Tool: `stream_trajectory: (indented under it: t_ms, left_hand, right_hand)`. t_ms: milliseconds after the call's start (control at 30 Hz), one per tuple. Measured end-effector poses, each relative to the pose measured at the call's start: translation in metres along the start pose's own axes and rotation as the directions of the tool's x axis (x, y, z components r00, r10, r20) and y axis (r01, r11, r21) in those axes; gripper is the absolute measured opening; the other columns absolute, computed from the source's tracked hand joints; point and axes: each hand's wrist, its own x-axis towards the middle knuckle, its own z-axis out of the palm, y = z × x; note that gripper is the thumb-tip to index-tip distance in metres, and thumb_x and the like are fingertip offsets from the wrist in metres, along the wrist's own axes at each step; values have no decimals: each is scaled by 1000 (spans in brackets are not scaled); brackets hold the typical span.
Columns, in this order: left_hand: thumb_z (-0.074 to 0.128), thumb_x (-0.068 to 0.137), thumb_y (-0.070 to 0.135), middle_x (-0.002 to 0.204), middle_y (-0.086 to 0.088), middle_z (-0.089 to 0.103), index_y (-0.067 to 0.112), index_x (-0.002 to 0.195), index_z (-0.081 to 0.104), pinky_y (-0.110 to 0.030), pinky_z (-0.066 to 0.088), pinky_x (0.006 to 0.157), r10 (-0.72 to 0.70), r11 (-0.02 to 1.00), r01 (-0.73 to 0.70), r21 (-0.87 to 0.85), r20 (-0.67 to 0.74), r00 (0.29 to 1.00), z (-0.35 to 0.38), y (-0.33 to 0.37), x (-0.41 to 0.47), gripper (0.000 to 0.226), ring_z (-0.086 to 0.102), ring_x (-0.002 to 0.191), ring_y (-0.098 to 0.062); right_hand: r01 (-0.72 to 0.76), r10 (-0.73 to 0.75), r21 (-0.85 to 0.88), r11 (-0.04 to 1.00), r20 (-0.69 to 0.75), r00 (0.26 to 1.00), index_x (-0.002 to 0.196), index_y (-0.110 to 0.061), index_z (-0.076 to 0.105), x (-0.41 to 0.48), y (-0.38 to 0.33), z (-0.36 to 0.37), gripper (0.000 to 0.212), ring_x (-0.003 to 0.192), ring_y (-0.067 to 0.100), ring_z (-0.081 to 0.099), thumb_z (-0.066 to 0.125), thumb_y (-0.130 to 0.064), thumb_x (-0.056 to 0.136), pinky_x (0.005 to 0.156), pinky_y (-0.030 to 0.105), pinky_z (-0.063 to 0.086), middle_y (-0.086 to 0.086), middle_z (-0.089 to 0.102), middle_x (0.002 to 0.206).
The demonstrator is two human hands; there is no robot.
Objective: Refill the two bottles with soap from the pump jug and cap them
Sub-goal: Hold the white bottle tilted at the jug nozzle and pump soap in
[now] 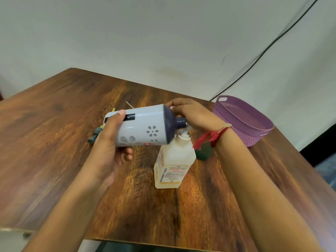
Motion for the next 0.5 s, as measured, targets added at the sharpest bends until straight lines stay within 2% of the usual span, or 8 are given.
stream_trajectory:
  t_ms: [67, 133, 233, 333, 400, 500]
  left_hand:
    - [61, 76, 54, 67, -4, 55, 22, 90, 60, -15, 38, 34, -2, 1000, 2, 1, -1, 1000, 1, -2, 0, 36, 43, 40, -6]
    - [57, 77, 54, 67, -4, 55, 23, 87, 60, -15, 38, 34, -7, 1000, 7, -2, -24, 1000, 0, -5, 0, 33, 42, 40, -7]
    - [58, 80, 53, 64, -3, 54, 23, 85, 59, -14, 38, 33, -31, 1000, 31, -4, -52, 998, -2, -6, -2, 31, 41, 39, -7]
    - [59, 75, 54, 62, -2, 55, 23, 86, 59, -15, 38, 34, -25, 1000, 25, -6, -37, 999, -1, -3, -2, 33, 42, 40, -6]
    - [58, 80, 54, 64, -2, 55, 23, 85, 59, -14, 38, 35, -6, 1000, 6, 0, -25, 1000, 1, -2, -1, 31, 42, 41, -7]
    - [57, 77, 55, 64, -2, 56, 24, 84, 59, -14, 38, 35, 1, 1000, 0, 6, -28, 1000, 1, -2, 0, 32, 43, 42, -7]
  right_hand:
    - [-25, 21, 108, 994, 33, 999, 82, -16, 62, -1, 4, 0, 34, 76, 15, 57, 36, 2, 94, 57, 17, 48, 8, 61, 96]
    - [-35, 25, 230, 973, 45, 999, 85, -15, 65, -1, 10, 4, 37, 84, 22, 59, 34, 5, 92, 67, 25, 51, 13, 62, 103]
    - [-42, 32, 181, 983, 55, 998, 87, -15, 65, 1, 12, 8, 39, 93, 27, 57, 33, 7, 91, 74, 30, 50, 16, 60, 112]
    - [-64, 57, 87, 994, 84, 995, 86, -16, 63, 2, 3, 3, 38, 85, 20, 57, 34, 6, 92, 66, 21, 49, 11, 60, 106]
    - [-61, 56, 56, 997, 88, 995, 84, -18, 61, 3, -1, 0, 37, 83, 18, 56, 35, 6, 93, 65, 20, 48, 10, 58, 106]
    - [-64, 55, 117, 991, 79, 995, 86, -18, 63, 2, 3, 1, 38, 85, 20, 57, 34, 7, 92, 66, 22, 50, 11, 60, 106]
